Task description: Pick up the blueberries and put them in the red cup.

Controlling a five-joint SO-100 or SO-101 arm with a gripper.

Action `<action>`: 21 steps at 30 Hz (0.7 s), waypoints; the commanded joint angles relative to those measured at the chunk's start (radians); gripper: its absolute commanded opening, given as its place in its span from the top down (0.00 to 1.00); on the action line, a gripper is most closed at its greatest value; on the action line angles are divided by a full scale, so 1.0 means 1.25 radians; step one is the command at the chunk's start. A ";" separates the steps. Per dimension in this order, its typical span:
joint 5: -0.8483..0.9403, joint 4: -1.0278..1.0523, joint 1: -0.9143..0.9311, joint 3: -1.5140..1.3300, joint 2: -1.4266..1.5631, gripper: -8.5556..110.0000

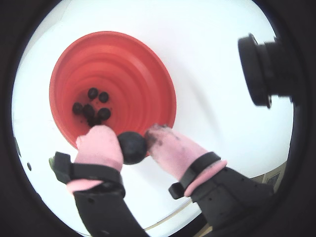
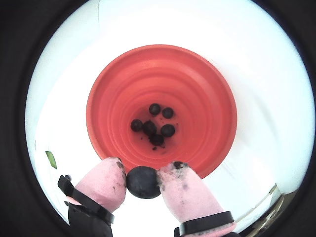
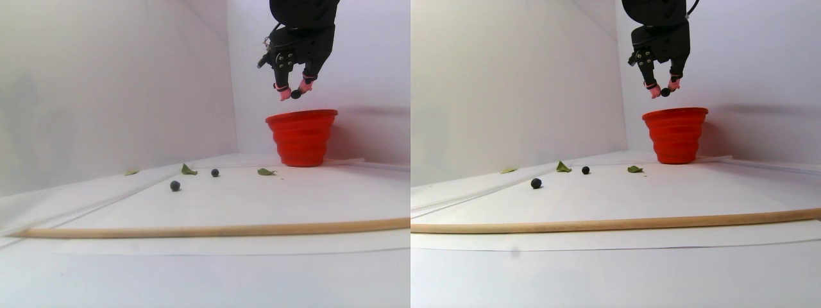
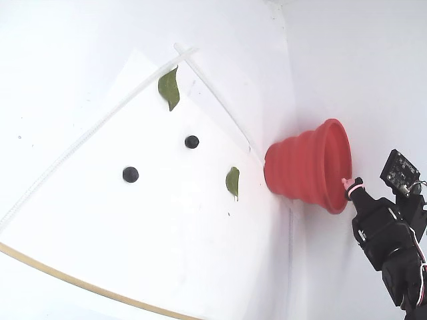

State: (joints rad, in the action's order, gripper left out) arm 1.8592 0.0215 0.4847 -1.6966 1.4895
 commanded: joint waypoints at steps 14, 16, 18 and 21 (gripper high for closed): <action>-0.033 -0.049 0.000 0.091 0.039 0.77; -0.034 -0.038 -0.006 0.082 0.059 0.77; -0.038 -0.026 -0.015 0.074 0.076 0.77; -0.037 -0.017 -0.027 0.054 0.103 0.77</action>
State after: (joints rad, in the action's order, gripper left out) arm 1.8239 0.0000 0.4771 -1.6690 1.4619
